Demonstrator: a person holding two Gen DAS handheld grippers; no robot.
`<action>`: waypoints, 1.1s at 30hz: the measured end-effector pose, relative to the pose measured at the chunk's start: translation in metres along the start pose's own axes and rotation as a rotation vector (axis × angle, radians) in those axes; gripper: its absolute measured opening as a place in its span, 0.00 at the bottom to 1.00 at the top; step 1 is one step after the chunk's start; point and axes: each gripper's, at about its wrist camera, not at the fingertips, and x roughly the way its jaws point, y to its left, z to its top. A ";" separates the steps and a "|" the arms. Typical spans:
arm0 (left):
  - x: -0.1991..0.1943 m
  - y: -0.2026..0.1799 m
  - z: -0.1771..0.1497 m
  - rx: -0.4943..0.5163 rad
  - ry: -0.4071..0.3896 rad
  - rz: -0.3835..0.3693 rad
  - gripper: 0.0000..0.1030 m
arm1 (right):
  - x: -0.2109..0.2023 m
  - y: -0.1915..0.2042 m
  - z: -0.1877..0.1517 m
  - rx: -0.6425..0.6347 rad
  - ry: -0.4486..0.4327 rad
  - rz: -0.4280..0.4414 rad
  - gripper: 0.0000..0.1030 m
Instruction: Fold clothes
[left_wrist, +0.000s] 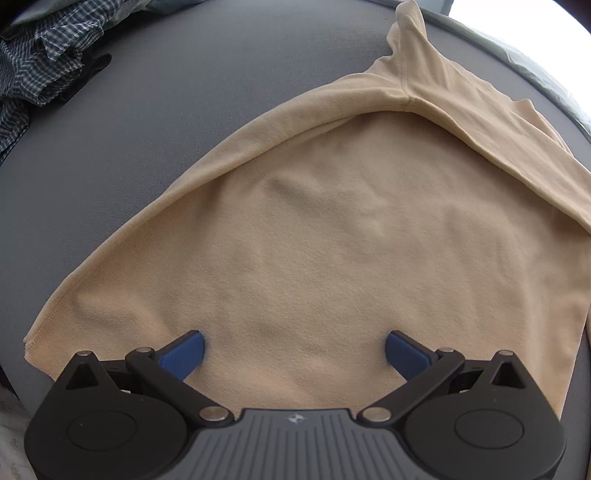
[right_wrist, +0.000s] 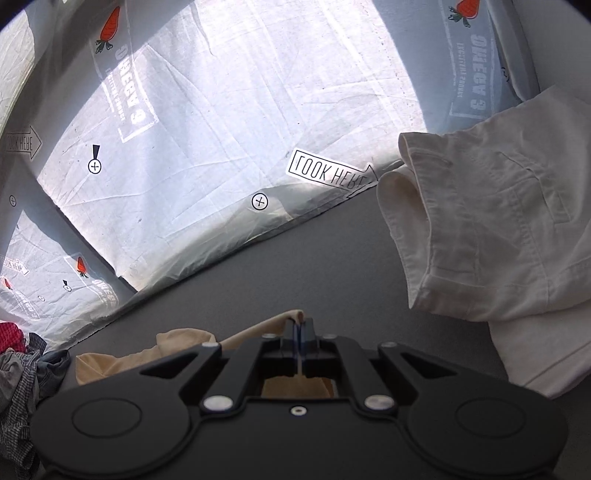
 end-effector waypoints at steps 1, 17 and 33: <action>0.000 0.001 -0.001 0.000 -0.001 0.000 1.00 | -0.001 -0.003 0.001 -0.002 -0.006 -0.013 0.02; 0.000 -0.002 -0.005 0.001 0.000 -0.001 1.00 | 0.007 -0.045 -0.017 0.058 0.057 -0.184 0.02; -0.007 -0.002 -0.007 0.017 0.006 -0.010 1.00 | -0.039 -0.028 -0.056 0.249 0.052 -0.135 0.34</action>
